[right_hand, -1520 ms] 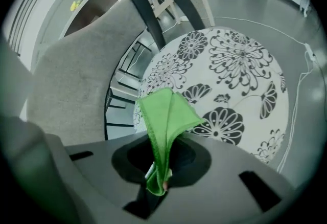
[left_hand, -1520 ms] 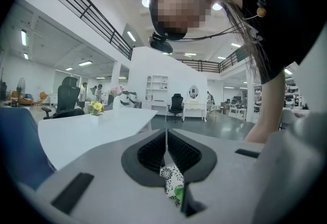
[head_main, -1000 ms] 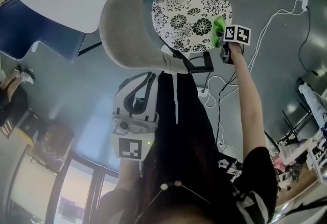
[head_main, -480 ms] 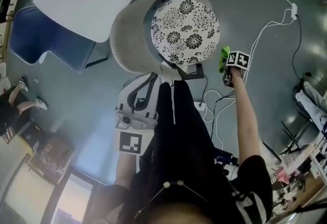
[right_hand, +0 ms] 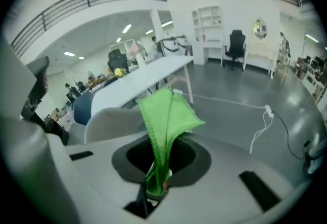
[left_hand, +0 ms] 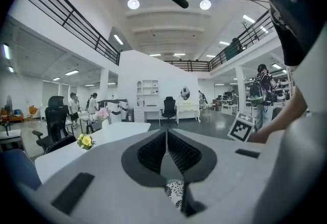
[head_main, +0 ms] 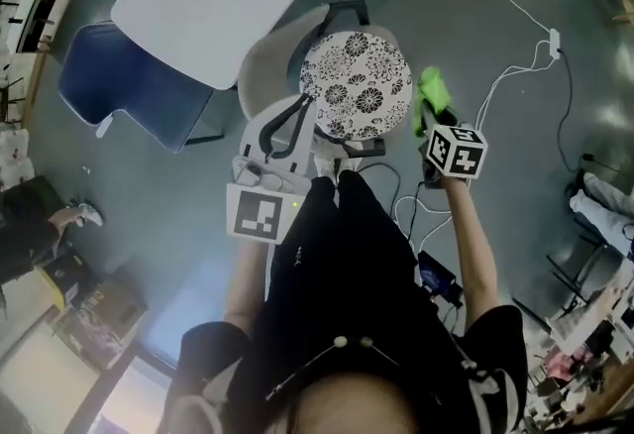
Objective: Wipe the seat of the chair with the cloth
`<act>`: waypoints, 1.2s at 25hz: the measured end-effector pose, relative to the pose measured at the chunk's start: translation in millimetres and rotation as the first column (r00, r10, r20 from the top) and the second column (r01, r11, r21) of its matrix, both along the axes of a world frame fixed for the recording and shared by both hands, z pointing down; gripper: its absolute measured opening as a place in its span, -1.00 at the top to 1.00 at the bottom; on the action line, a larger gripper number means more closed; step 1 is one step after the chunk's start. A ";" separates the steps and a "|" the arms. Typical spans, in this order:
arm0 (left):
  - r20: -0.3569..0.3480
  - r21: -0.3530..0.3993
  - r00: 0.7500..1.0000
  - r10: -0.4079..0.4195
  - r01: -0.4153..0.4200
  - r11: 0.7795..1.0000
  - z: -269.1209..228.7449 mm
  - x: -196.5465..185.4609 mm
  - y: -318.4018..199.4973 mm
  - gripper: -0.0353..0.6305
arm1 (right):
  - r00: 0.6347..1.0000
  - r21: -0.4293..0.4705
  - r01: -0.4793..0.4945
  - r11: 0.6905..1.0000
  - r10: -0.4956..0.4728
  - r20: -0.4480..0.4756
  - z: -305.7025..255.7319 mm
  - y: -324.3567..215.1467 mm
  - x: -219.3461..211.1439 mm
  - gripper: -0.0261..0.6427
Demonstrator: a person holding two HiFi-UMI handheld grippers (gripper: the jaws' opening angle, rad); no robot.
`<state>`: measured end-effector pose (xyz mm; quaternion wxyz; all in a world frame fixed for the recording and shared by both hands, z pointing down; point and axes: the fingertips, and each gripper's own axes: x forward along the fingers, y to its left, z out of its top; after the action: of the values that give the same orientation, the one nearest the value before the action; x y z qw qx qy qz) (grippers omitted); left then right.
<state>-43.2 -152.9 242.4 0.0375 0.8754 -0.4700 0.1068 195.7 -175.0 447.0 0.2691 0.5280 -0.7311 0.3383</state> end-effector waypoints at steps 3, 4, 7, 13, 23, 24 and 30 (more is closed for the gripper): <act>-0.007 0.034 1.000 -0.006 0.006 0.999 -26.1 5.9 -8.1 0.85 | 0.998 0.200 0.041 0.979 -0.049 0.034 -80.6 -5.6 -36.8 0.78; -0.007 0.049 1.000 -0.008 0.008 0.999 -34.7 8.1 -9.5 0.86 | 0.997 0.267 0.054 0.962 -0.066 0.035 -105.6 -4.7 -47.7 0.78; -0.005 0.104 1.000 -0.003 0.004 0.995 -60.1 15.7 -11.4 0.87 | 0.995 0.451 0.075 0.889 -0.096 0.024 -172.9 0.9 -72.3 0.78; -0.045 0.179 0.999 0.027 -0.019 0.984 -104.2 33.1 -4.8 0.88 | 0.989 0.698 0.136 0.703 -0.134 -0.058 -276.4 22.3 -93.5 0.79; -0.070 0.277 0.996 0.055 -0.034 0.960 -144.8 44.1 10.2 0.88 | 0.988 0.850 0.151 0.505 -0.089 -0.122 -353.7 45.8 -91.9 0.79; -0.070 0.280 0.996 0.055 -0.033 0.960 -146.6 44.3 10.1 0.88 | 0.990 0.851 0.142 0.506 -0.082 -0.117 -354.3 44.6 -89.6 0.79; -0.091 0.279 0.995 0.039 -0.013 0.960 -146.8 39.4 4.4 0.88 | 0.992 0.854 0.122 0.506 -0.039 -0.119 -354.4 36.7 -80.6 0.79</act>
<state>-3.8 -148.5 95.6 -0.0648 0.8821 -0.4665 -0.0017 115.0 -138.4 92.6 0.0185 0.5711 -0.8141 -0.1035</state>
